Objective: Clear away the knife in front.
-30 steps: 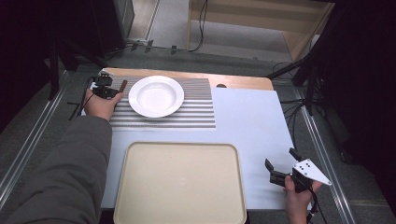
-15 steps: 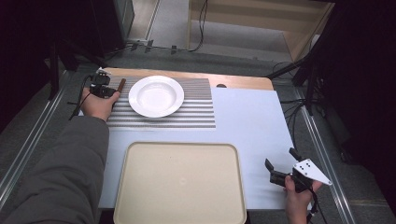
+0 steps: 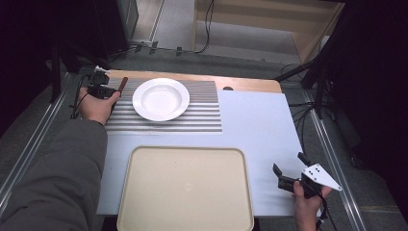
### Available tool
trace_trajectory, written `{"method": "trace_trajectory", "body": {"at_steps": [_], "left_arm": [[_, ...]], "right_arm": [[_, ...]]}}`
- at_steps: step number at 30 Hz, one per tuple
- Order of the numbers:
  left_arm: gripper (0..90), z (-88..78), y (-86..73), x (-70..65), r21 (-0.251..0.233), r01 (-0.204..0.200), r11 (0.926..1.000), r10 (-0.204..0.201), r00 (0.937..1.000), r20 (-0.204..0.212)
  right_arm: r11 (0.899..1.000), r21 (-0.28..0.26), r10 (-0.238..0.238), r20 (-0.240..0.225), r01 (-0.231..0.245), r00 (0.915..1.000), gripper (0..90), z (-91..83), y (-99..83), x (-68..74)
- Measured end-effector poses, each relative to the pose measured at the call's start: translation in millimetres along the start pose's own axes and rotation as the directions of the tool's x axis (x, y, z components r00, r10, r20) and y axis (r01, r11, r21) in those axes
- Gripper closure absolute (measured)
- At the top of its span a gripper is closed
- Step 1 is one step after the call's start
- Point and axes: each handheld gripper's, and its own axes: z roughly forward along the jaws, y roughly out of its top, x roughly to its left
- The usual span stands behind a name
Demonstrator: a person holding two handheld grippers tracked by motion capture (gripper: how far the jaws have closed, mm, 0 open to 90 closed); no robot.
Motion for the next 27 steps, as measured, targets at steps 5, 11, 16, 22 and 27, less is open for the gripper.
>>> {"method": "trace_trajectory", "body": {"at_steps": [5, 11, 16, 22, 27], "left_arm": [[76.8, -9.3, -1.1, -5.7, -0.006, -0.02, 0.9998, 0.02, 0.9995, 0.025], [76.7, -18.3, -5.9, -9.2, -0.019, -0.02, 0.9996, 0.02, 0.9989, 0.042], [76.7, -24.8, -12.3, -11.2, -0.018, -0.019, 0.9997, 0.02, 0.9987, 0.047], [76.7, -32.2, -20.0, -16.4, -0.026, -0.025, 0.9994, 0.026, 0.9973, 0.068], [76.7, -35.2, -29.0, -20.3, -0.031, -0.033, 0.999, 0.035, 0.9966, 0.075]], "right_arm": [[1.0, 0.0, -0.004, -0.001, 0.004, 1.0, 0.0, 0.1, 0.1, 0.0], [1.0, 0.0, -0.003, -0.002, 0.003, 1.0, 0.0, -0.2, 0.0, 0.2], [1.0, 0.0, -0.004, -0.003, 0.004, 1.0, 0.0, -0.1, 0.0, 0.2], [1.0, 0.0, -0.004, -0.005, 0.004, 1.0, 0.0, -0.2, 0.0, 0.3], [1.0, 0.001, -0.006, -0.006, 0.006, 1.0, 0.0, -0.4, 0.0, 0.6]]}}
